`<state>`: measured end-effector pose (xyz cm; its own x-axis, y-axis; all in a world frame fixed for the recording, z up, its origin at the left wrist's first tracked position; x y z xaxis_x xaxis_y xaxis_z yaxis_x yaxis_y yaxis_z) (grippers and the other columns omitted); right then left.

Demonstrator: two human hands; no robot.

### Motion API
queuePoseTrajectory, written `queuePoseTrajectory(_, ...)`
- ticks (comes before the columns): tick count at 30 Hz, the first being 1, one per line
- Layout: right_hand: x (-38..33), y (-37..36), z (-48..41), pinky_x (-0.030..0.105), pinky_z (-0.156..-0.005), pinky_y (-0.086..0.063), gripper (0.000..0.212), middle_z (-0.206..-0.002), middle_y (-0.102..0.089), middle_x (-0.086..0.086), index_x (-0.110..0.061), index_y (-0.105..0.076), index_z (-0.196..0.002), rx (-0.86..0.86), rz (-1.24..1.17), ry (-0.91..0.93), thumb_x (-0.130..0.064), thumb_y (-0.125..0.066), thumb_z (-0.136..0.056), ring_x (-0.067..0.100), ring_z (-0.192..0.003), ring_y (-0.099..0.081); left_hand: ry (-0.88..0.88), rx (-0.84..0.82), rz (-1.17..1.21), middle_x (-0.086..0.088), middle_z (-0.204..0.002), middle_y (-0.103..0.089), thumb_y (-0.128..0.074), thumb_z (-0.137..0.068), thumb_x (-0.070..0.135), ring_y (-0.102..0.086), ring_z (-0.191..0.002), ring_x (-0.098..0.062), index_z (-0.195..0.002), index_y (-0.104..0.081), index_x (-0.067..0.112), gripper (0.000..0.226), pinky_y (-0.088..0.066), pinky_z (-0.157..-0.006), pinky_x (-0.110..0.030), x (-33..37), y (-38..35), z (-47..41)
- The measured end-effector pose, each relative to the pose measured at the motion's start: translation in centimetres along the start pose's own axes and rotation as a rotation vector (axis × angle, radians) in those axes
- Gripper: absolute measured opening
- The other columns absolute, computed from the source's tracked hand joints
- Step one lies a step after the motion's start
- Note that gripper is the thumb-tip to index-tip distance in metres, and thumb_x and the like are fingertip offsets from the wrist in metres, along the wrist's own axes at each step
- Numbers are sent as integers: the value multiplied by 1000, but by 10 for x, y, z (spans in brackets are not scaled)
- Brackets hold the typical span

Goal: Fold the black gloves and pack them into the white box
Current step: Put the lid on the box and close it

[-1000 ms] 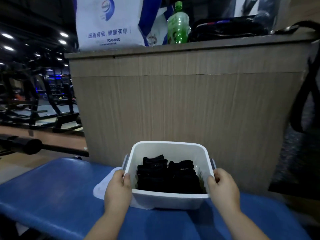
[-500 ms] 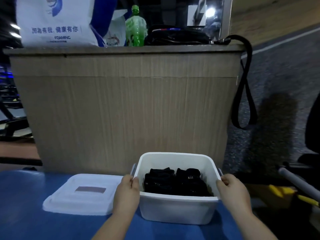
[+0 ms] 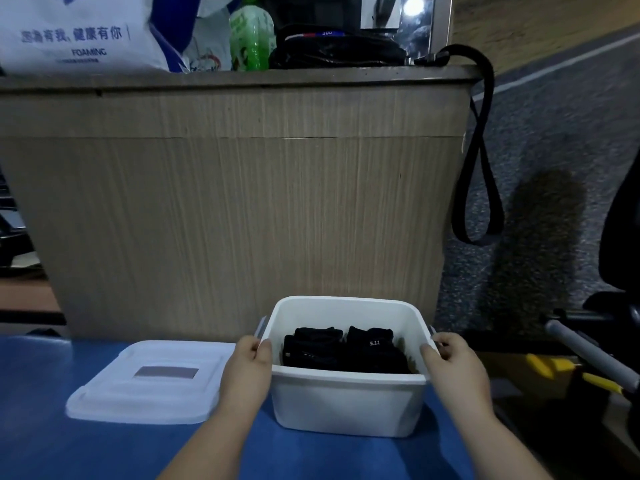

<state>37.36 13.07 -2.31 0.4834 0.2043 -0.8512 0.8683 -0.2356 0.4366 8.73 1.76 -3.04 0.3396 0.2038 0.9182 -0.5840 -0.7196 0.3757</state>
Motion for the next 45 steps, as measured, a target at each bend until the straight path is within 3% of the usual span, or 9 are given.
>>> queuePoseTrajectory(5, -4, -1, 6, 34, -71, -39, 12, -108, -51, 5, -23, -60, -97, 33, 18, -13, -30, -60, -87, 23, -84, -51, 9, -51, 1, -1, -84, -59, -45, -96, 35, -52, -75, -14, -97, -54, 14, 22, -40, -68, -31, 0, 2, 0)
queuePoseTrajectory(9, -12, 3, 14, 43, -91, -37, 30, -122, -54, 10, -24, -65, -108, 145, 244, 9, -42, -61, -85, 33, -114, -44, 0, -81, 15, 5, -85, -59, -46, -96, 37, -53, -77, -11, -98, -54, 19, 20, -42, -72, -32, 1, 4, 3)
queuePoseTrajectory(12, -33, -3, 27, 44, -95, -33, 26, -120, -57, 5, -27, -67, -105, 202, 254, 108, -41, -65, -83, 30, -118, -42, -27, -97, 30, 7, -85, -58, -48, -96, 38, -52, -76, -6, -99, -54, 20, 19, -43, -74, -32, 1, 8, 5)
queuePoseTrajectory(15, -60, -22, 44, 43, -96, -35, 16, -103, -59, -4, -26, -67, -96, 181, 139, 268, -35, -68, -82, 25, -108, -46, -47, -108, 24, 12, -81, -54, -50, -95, 38, -49, -73, 0, -102, -52, 22, 18, -39, -62, -19, 0, 14, 4)
queuePoseTrajectory(22, -122, -100, 98, 12, -73, -39, 9, -93, -50, -18, -29, -59, -90, -127, -151, 492, -23, -66, -86, 1, -80, -53, -31, -74, -78, 13, -85, -55, -51, -95, 37, -52, -79, -9, -120, -50, 22, 29, -36, -61, -22, -25, 51, -11)
queuePoseTrajectory(29, -142, -199, 146, 7, -69, -40, 11, -105, -55, -14, -28, -57, -104, -485, -127, 403, -30, -55, -93, -5, -85, -56, 64, 31, -125, 6, -97, -60, -51, -94, 34, -55, -80, -12, -123, -51, 20, 32, -37, -61, -24, -84, 111, -34)
queuePoseTrajectory(31, -136, -226, 153, 13, -75, -38, 21, -117, -54, -10, -27, -54, -115, -575, -71, 304, -33, -52, -95, -1, -96, -55, 92, 59, -115, 6, -94, -59, -53, -94, 33, -56, -80, -11, -122, -52, 19, 32, -40, -63, -24, -105, 129, -42)
queuePoseTrajectory(38, -105, -294, 161, 37, -102, -37, 52, -140, -43, 2, -25, -33, -141, -623, 268, 159, -47, -43, -95, 21, -133, -30, 206, 236, -349, -6, -133, -53, -57, -89, 42, -46, -123, -30, -130, -53, 16, 48, -40, -99, -39, -176, 185, -77)
queuePoseTrajectory(45, -96, -333, 155, 42, -113, -22, 60, -144, -40, 3, -26, -24, -143, -586, 449, 165, -57, -37, -93, 25, -137, -27, 280, 222, -464, -8, -132, -54, -52, -90, 48, -44, -124, -32, -134, -44, 18, 54, -41, -99, -42, -206, 204, -109)
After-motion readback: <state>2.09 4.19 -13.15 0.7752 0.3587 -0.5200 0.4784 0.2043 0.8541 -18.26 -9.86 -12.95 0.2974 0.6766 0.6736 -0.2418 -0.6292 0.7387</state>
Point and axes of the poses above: each hand's wrist, its own z-axis away from the middle knuckle, its own y-axis out of the back of the hand, x = y × z, the point moved 4 cm from there along -z, towards the middle knuckle
